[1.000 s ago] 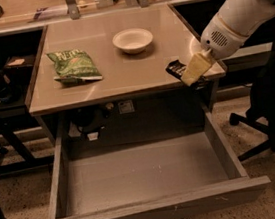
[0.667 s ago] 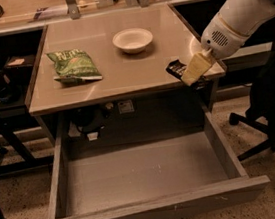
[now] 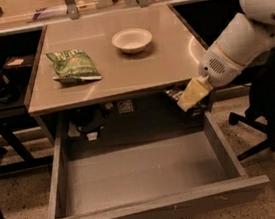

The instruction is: Place rxbar chocolate into top drawer

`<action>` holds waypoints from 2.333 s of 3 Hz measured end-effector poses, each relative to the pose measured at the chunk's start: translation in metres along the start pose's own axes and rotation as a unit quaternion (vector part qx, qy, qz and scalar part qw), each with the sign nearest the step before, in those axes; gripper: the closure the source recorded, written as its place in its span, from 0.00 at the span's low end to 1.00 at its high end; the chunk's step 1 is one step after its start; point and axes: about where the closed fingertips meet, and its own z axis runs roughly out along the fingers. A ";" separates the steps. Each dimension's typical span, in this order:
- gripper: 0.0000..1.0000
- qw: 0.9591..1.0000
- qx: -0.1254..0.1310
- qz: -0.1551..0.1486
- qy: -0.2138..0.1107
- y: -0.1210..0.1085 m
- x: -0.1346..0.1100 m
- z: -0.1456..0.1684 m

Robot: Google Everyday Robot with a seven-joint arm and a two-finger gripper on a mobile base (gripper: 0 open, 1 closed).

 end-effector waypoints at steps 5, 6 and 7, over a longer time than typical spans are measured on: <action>1.00 0.987 -0.142 0.045 0.055 0.057 0.059 0.142; 1.00 0.986 -0.150 0.046 0.062 0.052 0.053 0.170; 1.00 0.985 -0.152 0.044 0.064 0.048 0.045 0.189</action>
Offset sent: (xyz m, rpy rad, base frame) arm -0.0294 0.0165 -0.0383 0.0614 0.1018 0.0035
